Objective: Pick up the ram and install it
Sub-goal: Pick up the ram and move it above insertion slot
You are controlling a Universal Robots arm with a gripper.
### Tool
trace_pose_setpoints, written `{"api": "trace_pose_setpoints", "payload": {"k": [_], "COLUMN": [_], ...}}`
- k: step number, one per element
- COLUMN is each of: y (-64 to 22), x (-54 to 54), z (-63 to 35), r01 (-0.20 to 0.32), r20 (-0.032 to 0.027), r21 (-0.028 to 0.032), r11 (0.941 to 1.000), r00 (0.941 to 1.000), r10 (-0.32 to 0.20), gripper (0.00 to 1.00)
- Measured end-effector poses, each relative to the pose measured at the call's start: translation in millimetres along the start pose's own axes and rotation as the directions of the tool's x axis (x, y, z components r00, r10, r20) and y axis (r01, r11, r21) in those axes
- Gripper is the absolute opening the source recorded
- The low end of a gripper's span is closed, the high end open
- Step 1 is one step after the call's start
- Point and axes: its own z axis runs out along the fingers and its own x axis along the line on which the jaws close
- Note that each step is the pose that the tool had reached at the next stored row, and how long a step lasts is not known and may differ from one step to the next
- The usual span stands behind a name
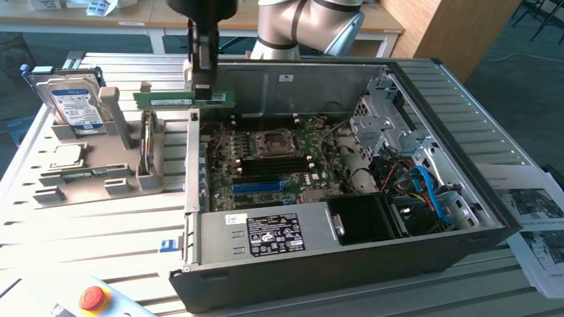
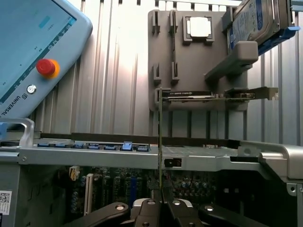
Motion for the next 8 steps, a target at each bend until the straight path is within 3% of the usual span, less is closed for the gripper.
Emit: {"api": "trace_pose_setpoints", "payload": {"k": [8], "y": [-28.9], "x": [1.7], "z": [-3.5], "r01": [0.000], "r20": [0.0003], "r21": [-0.0134], "r11": [0.9999], "r00": [1.0000], "r10": [0.000], "gripper": [0.12]}}
